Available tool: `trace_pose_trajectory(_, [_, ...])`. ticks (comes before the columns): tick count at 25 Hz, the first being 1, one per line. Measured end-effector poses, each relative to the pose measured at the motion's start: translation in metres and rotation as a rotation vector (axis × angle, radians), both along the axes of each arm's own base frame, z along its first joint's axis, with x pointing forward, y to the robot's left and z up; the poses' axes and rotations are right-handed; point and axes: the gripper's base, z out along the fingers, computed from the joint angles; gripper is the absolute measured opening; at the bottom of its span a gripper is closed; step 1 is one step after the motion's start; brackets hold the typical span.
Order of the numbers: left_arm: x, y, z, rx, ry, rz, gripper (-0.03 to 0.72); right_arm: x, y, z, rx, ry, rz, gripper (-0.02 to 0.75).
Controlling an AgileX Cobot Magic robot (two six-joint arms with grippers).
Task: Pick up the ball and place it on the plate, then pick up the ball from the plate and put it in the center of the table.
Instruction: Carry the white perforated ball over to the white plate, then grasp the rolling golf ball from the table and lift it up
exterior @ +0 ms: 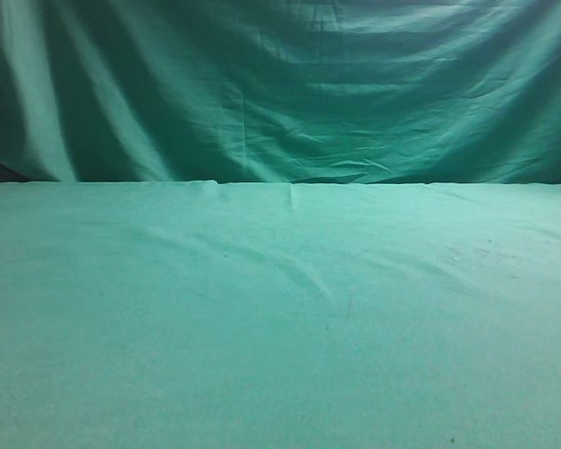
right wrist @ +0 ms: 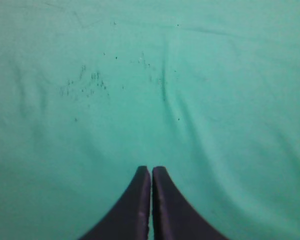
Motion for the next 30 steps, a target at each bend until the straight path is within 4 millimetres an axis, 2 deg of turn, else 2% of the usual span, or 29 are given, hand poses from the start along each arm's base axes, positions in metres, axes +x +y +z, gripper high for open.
trace_pose_trajectory(3, [0.011,-0.007,0.023,-0.086,-0.021,-0.014,0.642,0.000,0.000,0.000,0.002,0.000,0.000,0.000])
trace_pose_trajectory(4, [0.015,-0.011,0.033,-0.124,-0.031,-0.033,0.582,0.000,0.000,0.000,0.002,0.000,0.000,0.000])
trace_pose_trajectory(7, [0.023,-0.030,0.062,-0.227,-0.059,-0.137,0.486,-0.001,0.000,0.001,0.003,0.010,0.004,0.000])
trace_pose_trajectory(10, [0.024,-0.051,0.087,-0.296,-0.090,-0.263,0.291,-0.002,0.001,0.007,0.005,0.032,0.019,0.000])
trace_pose_trajectory(12, [0.018,-0.063,0.103,-0.308,-0.127,-0.335,0.113,-0.002,0.002,0.015,0.004,0.035,0.031,0.000])
trace_pose_trajectory(15, [0.003,-0.075,0.128,-0.296,-0.193,-0.416,0.000,-0.004,0.002,0.023,-0.005,0.055,0.049,0.000])
trace_pose_trajectory(20, [-0.039,-0.089,0.178,-0.258,-0.329,-0.508,0.000,-0.010,0.004,0.021,-0.083,0.120,0.096,0.000])
trace_pose_trajectory(23, [-0.071,-0.089,0.198,-0.238,-0.436,-0.521,0.000,-0.015,0.004,0.018,-0.142,0.169,0.098,0.000])
trace_pose_trajectory(26, [-0.106,-0.085,0.201,-0.201,-0.525,-0.522,0.000,-0.017,0.005,0.017,-0.171,0.187,0.101,0.000])
trace_pose_trajectory(30, [-0.148,-0.082,0.186,-0.174,-0.594,-0.521,0.000,-0.018,0.009,0.018,-0.168,0.185,0.119,0.000])
